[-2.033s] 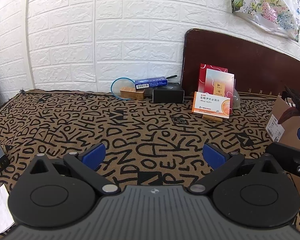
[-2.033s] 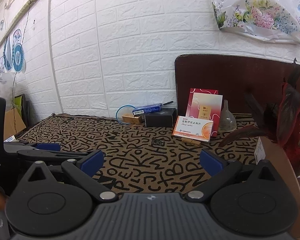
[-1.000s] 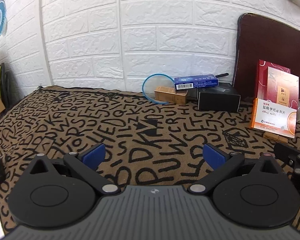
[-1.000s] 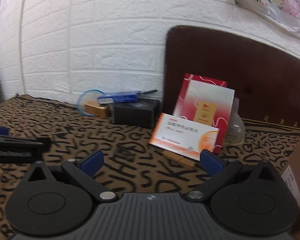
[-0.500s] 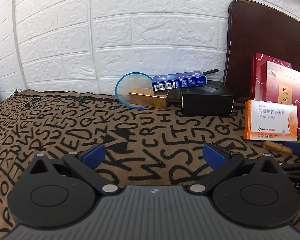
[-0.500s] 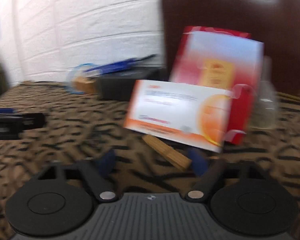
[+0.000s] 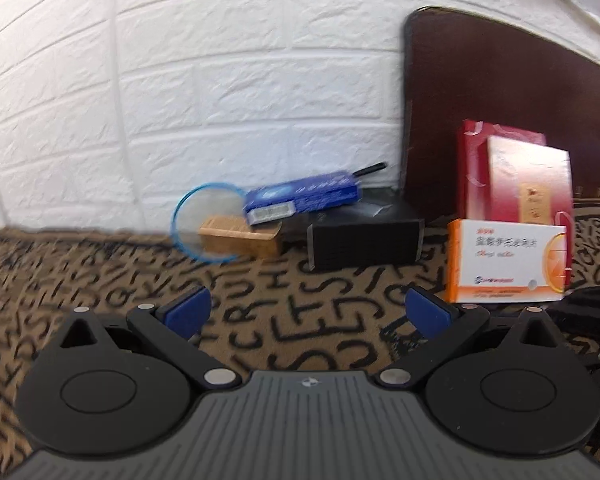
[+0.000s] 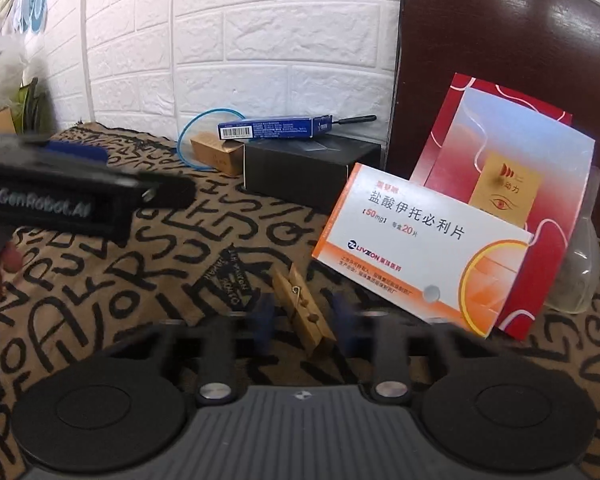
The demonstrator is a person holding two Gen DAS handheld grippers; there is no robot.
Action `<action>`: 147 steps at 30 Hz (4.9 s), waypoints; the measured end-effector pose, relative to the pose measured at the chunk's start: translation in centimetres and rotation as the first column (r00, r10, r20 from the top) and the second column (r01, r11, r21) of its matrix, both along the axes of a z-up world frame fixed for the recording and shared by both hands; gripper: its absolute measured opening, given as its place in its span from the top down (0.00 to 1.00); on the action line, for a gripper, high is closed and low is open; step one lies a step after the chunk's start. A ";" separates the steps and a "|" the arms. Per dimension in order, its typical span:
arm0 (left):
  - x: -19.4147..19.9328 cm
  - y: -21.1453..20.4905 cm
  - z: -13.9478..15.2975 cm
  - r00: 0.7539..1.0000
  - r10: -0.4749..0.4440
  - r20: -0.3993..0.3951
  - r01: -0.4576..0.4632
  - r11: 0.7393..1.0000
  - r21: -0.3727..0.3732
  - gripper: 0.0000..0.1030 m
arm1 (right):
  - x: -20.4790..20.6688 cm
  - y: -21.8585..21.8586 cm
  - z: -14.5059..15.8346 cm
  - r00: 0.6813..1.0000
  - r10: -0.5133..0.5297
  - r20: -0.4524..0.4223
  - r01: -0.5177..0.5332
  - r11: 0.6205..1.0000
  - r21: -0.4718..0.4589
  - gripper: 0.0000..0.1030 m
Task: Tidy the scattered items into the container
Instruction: 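Grasp the wooden clothespin with the right gripper while the left grasps the white-orange medicine box, then carry the clothespin and the medicine box toward the cardboard tray, then lower both items into the tray and open both grippers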
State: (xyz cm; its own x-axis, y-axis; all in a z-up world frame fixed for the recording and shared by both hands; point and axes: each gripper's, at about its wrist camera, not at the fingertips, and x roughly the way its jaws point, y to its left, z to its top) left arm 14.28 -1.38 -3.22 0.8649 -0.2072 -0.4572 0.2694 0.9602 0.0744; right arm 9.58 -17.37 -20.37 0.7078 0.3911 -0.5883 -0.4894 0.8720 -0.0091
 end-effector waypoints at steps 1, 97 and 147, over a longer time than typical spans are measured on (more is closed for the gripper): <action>0.3 -0.4 0.3 0.998 -0.058 0.027 0.057 0.998 0.014 0.00 | -0.3 0.0 0.1 1.000 0.001 -0.010 -0.001 1.000 -0.003 0.89; -13.4 -0.8 4.1 0.949 -0.307 -0.068 0.302 0.950 -0.076 0.81 | -19.2 1.6 10.8 0.974 -0.128 0.185 0.136 0.990 -0.031 0.89; -17.6 -22.8 4.6 0.872 -0.479 -0.103 0.481 0.877 -0.010 0.71 | -21.7 -25.3 9.7 0.763 -0.636 0.120 0.639 0.769 0.013 0.81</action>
